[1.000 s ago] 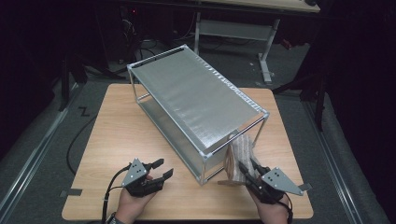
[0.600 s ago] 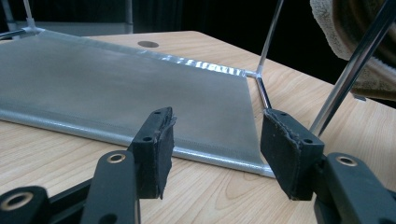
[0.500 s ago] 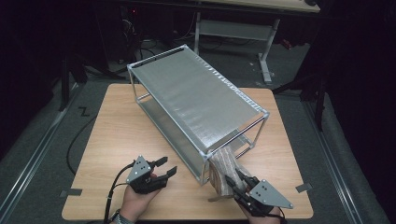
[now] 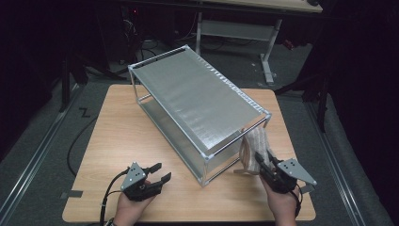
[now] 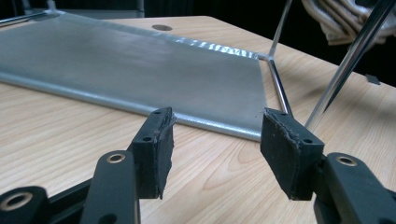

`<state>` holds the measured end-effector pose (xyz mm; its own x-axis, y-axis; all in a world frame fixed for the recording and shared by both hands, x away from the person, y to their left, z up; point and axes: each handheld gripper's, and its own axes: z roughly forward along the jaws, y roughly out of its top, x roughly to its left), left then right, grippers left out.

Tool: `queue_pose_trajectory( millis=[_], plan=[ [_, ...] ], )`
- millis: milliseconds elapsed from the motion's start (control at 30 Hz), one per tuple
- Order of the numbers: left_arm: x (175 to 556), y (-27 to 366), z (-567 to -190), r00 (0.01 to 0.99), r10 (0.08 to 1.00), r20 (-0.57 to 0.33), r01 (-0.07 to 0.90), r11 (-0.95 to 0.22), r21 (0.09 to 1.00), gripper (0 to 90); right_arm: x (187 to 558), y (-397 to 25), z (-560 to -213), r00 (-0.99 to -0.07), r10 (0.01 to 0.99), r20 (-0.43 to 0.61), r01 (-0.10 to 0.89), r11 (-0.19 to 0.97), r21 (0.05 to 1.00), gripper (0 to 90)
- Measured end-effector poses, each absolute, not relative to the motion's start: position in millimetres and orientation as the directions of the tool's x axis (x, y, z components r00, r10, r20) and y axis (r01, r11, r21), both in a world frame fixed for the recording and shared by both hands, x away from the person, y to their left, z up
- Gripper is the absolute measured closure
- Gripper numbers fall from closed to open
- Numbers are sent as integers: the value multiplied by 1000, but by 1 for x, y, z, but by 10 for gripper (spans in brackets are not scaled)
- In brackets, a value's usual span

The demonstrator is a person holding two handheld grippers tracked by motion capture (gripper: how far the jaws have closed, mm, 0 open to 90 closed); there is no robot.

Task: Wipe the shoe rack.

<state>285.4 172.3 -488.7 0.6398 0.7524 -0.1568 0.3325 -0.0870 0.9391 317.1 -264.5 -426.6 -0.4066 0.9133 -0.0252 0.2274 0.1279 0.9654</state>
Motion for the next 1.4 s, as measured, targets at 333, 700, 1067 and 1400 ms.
queue_pose_trajectory(
  millis=[333,700,1067,1400],
  plan=[
    [279,179,-491,619,770,-156,343,-87,935,446,339,-288,-423,-282,959,-15,232,83,969,665],
    [287,169,-489,646,747,-159,335,-89,938,442,315,-259,-429,-489,865,-110,160,214,964,664],
    [295,151,-487,692,706,-153,321,-110,941,437,279,-209,-433,-705,693,-154,112,323,940,665],
    [294,140,-489,715,681,-158,331,-130,935,438,297,-242,-451,-590,790,-164,224,355,907,664]
  ],
)
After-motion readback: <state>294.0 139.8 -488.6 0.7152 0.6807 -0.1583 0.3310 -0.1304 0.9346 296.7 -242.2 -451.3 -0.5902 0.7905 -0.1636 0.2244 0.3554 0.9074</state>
